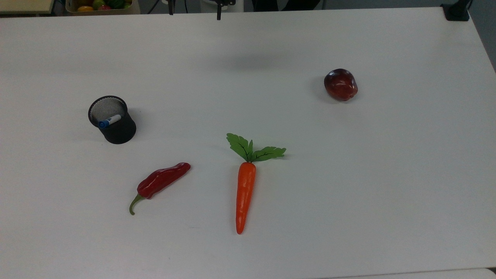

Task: Place marker

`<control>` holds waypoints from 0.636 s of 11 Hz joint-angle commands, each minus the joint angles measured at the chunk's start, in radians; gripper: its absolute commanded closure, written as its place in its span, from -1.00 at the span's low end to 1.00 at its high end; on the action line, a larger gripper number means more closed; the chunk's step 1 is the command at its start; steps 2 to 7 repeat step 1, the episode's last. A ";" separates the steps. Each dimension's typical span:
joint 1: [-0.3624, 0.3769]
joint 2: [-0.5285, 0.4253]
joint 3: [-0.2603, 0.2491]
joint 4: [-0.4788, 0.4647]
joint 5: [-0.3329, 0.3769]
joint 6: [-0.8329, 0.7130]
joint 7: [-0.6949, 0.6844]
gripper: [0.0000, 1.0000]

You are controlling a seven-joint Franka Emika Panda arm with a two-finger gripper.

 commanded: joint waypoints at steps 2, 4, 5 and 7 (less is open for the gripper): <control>-0.002 -0.011 0.001 -0.021 0.015 -0.003 -0.022 -1.00; -0.002 -0.011 0.001 -0.021 0.015 -0.003 -0.022 -1.00; -0.002 -0.011 0.001 -0.021 0.015 -0.003 -0.022 -1.00; -0.002 -0.011 0.001 -0.021 0.015 -0.003 -0.022 -1.00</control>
